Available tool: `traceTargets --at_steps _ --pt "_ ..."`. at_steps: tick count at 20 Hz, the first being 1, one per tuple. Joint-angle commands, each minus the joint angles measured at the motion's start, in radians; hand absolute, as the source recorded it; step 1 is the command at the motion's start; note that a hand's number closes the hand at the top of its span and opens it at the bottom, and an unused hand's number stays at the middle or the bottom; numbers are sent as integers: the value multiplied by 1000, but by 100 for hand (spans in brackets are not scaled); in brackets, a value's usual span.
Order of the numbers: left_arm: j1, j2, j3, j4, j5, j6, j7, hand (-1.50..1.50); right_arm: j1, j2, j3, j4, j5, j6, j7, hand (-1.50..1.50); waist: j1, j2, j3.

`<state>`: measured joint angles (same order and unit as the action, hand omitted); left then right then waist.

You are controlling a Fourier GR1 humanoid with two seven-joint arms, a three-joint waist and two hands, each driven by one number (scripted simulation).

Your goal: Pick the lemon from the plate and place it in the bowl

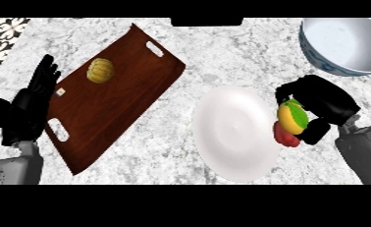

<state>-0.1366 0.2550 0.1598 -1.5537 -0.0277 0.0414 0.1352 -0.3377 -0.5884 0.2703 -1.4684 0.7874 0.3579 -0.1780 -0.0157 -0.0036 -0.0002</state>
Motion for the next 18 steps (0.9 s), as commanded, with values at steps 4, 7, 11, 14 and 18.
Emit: traceTargets --at_steps 4,7,11,14,18 --pt "36 -33 -22 -26 -28 29 -3 0 0 -81 -275 -171 -118 -94 -14 150 -16 -6 0" --pt "44 -19 2 1 -10 11 -32 0 -51 -55 -418 -194 -245 -75 40 150 -10 -5 0" --pt "-10 -8 2 24 -4 -6 -16 0 -69 -97 -549 -215 -378 31 80 150 3 0 0" --pt "15 -26 -13 -7 -28 13 -17 0 -189 -155 -604 -82 -412 98 131 150 20 4 0" --pt "39 -21 -1 -61 -7 -10 -15 0 -212 -142 -599 81 -378 47 13 150 26 5 0"
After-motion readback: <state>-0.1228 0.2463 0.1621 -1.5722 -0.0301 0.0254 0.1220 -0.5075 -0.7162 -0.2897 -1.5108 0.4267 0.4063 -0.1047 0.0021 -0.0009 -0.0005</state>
